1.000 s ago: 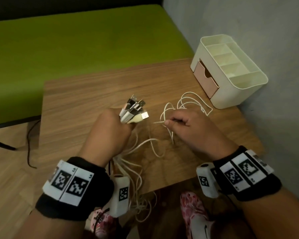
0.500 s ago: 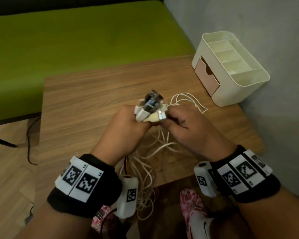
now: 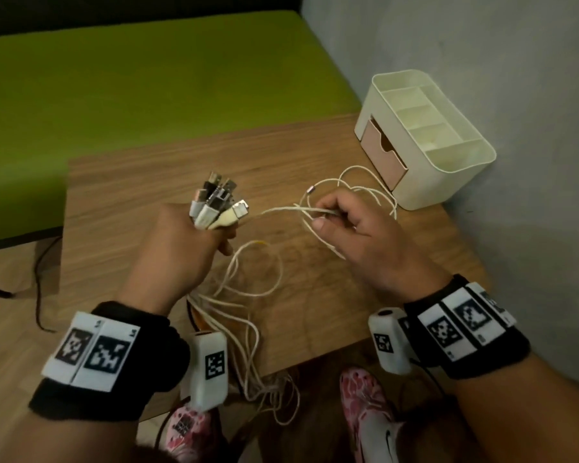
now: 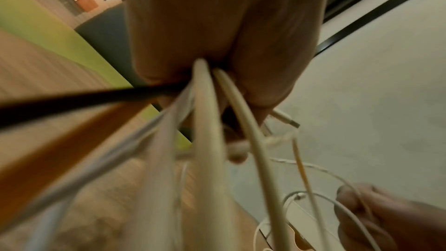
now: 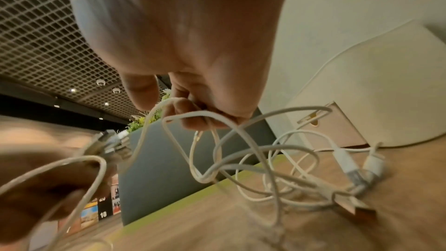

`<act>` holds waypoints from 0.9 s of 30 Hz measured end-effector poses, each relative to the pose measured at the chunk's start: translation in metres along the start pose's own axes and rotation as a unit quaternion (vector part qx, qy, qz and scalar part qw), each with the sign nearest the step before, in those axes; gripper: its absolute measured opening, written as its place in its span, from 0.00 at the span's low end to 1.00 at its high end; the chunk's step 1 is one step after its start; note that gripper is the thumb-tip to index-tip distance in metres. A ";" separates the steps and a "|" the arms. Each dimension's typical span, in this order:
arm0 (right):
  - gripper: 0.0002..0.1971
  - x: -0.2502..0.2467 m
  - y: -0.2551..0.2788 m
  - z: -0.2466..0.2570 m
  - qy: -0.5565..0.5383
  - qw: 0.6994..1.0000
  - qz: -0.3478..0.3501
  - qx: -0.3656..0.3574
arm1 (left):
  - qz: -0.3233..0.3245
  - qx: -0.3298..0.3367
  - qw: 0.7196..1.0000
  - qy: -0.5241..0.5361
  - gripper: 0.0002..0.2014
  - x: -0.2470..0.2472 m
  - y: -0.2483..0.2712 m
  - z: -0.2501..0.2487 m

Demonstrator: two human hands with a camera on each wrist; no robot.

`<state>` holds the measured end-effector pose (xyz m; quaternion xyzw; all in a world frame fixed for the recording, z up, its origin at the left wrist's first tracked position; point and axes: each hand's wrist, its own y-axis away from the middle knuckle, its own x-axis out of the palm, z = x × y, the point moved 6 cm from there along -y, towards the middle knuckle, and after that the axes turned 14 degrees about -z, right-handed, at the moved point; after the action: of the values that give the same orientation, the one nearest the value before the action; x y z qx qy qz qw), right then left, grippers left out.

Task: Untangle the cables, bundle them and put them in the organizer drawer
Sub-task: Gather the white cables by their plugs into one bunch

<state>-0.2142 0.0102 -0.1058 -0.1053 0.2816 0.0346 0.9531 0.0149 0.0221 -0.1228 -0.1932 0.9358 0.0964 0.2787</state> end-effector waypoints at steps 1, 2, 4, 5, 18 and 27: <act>0.05 -0.002 -0.001 0.001 -0.005 1.000 -0.012 -0.014 | -0.001 0.003 1.000 -0.015 0.08 0.002 0.001 0.000; 0.07 -0.003 -0.002 0.001 0.002 0.999 -0.020 -0.029 | -0.001 0.019 0.999 -0.026 0.08 0.005 0.002 -0.001; 0.09 0.001 -0.004 0.000 0.032 0.997 -0.024 -0.070 | -0.012 0.058 0.998 -0.032 0.08 0.010 0.007 -0.007; 0.09 0.003 -0.004 -0.002 0.050 0.994 -0.025 -0.097 | -0.022 0.077 0.996 -0.025 0.08 0.011 0.010 -0.011; 0.07 0.010 -0.002 0.012 0.057 0.978 -0.035 -0.198 | 0.084 0.181 0.979 0.029 0.15 0.031 0.031 -0.033; 0.13 0.009 -0.007 -0.016 0.123 0.990 0.021 -0.071 | -0.008 0.026 0.953 0.301 0.12 -0.005 0.017 -0.027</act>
<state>-0.2141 -0.0001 -0.1223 -0.1705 0.3952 0.0609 0.9006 -0.0016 0.0314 -0.0960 -0.2133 0.9769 0.0069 -0.0102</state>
